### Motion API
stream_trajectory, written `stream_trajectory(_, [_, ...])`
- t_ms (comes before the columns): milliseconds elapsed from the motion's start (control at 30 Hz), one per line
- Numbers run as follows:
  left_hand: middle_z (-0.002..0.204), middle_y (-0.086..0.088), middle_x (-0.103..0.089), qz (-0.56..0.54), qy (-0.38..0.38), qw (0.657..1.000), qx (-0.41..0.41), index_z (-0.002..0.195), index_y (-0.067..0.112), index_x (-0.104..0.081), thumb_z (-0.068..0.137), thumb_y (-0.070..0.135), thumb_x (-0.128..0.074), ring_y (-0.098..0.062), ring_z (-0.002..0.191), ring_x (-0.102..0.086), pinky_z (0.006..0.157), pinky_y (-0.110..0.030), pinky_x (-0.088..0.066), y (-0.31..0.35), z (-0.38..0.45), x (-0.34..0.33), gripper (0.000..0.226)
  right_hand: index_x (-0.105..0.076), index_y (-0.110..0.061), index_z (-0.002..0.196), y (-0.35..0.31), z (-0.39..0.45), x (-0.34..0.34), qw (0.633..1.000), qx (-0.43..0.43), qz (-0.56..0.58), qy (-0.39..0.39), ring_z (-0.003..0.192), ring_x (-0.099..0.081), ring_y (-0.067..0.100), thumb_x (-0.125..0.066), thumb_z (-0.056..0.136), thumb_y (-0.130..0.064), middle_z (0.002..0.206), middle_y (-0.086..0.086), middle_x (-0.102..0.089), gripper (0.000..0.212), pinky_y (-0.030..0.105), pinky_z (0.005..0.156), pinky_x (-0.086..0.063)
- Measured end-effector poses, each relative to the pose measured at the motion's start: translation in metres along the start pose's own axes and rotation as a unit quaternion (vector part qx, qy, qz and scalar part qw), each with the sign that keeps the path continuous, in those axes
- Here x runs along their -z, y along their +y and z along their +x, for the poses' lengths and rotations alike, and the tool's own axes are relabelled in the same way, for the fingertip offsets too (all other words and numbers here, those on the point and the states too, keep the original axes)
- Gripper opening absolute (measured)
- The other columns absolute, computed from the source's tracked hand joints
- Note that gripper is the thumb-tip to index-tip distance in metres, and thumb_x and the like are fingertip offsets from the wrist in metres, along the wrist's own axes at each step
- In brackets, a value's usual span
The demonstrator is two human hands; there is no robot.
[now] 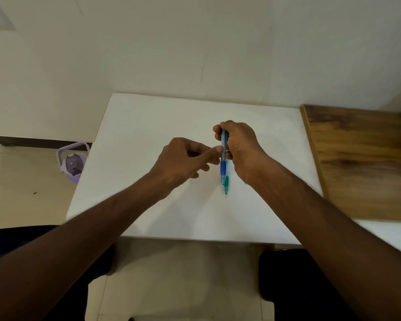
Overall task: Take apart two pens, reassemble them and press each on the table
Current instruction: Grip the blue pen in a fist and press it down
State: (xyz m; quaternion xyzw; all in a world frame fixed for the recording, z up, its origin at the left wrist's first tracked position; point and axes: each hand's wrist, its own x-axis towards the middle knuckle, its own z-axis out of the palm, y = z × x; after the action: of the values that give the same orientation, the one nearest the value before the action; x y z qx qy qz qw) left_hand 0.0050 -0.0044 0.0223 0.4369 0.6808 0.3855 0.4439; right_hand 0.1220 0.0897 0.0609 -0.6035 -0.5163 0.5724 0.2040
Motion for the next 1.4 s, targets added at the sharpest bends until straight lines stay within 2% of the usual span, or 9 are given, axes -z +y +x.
stream_trajectory(100, [0.088,0.013,-0.082,-0.023,-0.010,1.000,-0.003,0.091,0.031,-0.086,0.090,0.054,-0.077,-0.003,0.085,-0.078,0.062,-0.015,-0.058,-0.001,0.002,-0.003,0.024,-0.064,-0.019,0.078,0.006,-0.003,-0.001,0.999,-0.018,0.039,-0.017,0.095,-0.057,0.022,-0.047,0.108,-0.019,0.094,0.004,-0.061,0.035,0.031,0.075,-0.052])
stream_trajectory(200, [0.087,0.007,-0.083,-0.053,-0.023,0.998,0.021,0.094,0.024,-0.087,0.090,0.046,-0.081,-0.008,0.086,-0.079,0.069,-0.021,-0.063,-0.001,0.004,-0.004,0.023,-0.070,-0.019,0.082,0.009,-0.002,-0.002,0.998,-0.025,0.022,-0.045,0.094,-0.059,0.022,-0.047,0.109,-0.022,0.106,0.009,-0.062,0.035,0.037,0.087,-0.057])
stream_trajectory(300, [0.081,0.003,-0.083,-0.012,-0.004,0.999,0.051,0.091,0.018,-0.086,0.088,0.042,-0.085,-0.012,0.079,-0.081,0.077,-0.029,-0.067,-0.006,0.010,-0.006,0.024,-0.072,-0.009,0.112,0.010,0.006,0.015,0.977,0.019,-0.205,-0.055,0.096,-0.071,0.028,-0.049,0.106,-0.045,0.111,0.013,-0.072,0.043,0.044,0.091,-0.060])
stream_trajectory(400, [0.071,0.005,-0.080,0.067,0.036,0.993,0.095,0.086,0.017,-0.085,0.084,0.042,-0.087,-0.012,0.069,-0.080,0.079,-0.029,-0.067,-0.018,0.016,-0.011,0.025,-0.058,-0.012,0.136,0.013,0.012,0.044,0.903,0.116,-0.411,0.038,0.101,-0.070,0.027,-0.051,0.102,-0.059,0.119,0.007,-0.068,0.059,0.038,0.080,-0.056])
stream_trajectory(567, [0.065,0.005,-0.078,0.122,0.038,0.983,0.130,0.079,0.016,-0.084,0.082,0.043,-0.088,-0.012,0.064,-0.079,0.080,-0.028,-0.067,-0.027,0.028,-0.013,0.028,-0.070,-0.015,0.106,0.024,0.016,0.051,0.870,0.101,-0.482,0.008,0.081,-0.074,0.022,-0.048,0.103,-0.061,0.095,0.006,-0.078,0.051,0.041,0.085,-0.062])
stream_trajectory(967, [0.061,0.006,-0.076,0.184,0.062,0.970,0.145,0.077,0.018,-0.081,0.076,0.047,-0.089,-0.007,0.051,-0.070,0.063,-0.016,-0.055,-0.027,0.042,-0.021,0.031,-0.069,-0.019,0.107,0.020,0.012,0.061,0.840,0.114,-0.530,-0.009,0.086,-0.072,0.020,-0.049,0.102,-0.060,0.093,0.000,-0.075,0.046,0.036,0.082,-0.056])
stream_trajectory(1167, [0.067,0.006,-0.078,0.219,0.061,0.971,0.067,0.082,0.017,-0.082,0.087,0.052,-0.080,-0.015,0.064,-0.076,0.073,-0.022,-0.061,-0.026,0.033,-0.010,0.036,-0.069,-0.015,0.113,0.025,0.012,0.059,0.845,0.154,-0.511,-0.011,0.093,-0.070,0.022,-0.052,0.104,-0.054,0.104,0.004,-0.075,0.043,0.036,0.081,-0.055])
stream_trajectory(1300, [0.103,0.009,-0.076,0.320,0.126,0.936,-0.081,0.111,0.022,-0.074,0.097,0.048,-0.071,-0.010,0.091,-0.070,0.084,-0.027,-0.057,-0.022,0.022,0.006,0.030,-0.055,-0.016,0.138,0.032,0.007,0.040,0.837,0.239,-0.493,0.003,0.116,-0.061,0.026,-0.056,0.103,-0.051,0.130,0.009,-0.062,0.049,0.037,0.093,-0.052])
stream_trajectory(1400, [0.139,0.002,-0.066,0.386,0.125,0.897,-0.176,0.142,0.021,-0.059,0.099,0.044,-0.067,-0.022,0.127,-0.060,0.103,-0.039,-0.053,-0.023,0.007,0.023,0.049,-0.045,-0.017,0.151,0.042,-0.002,0.025,0.806,0.303,-0.506,0.039,0.139,-0.049,0.033,-0.054,0.104,-0.053,0.154,0.012,-0.048,0.060,0.045,0.111,-0.045])
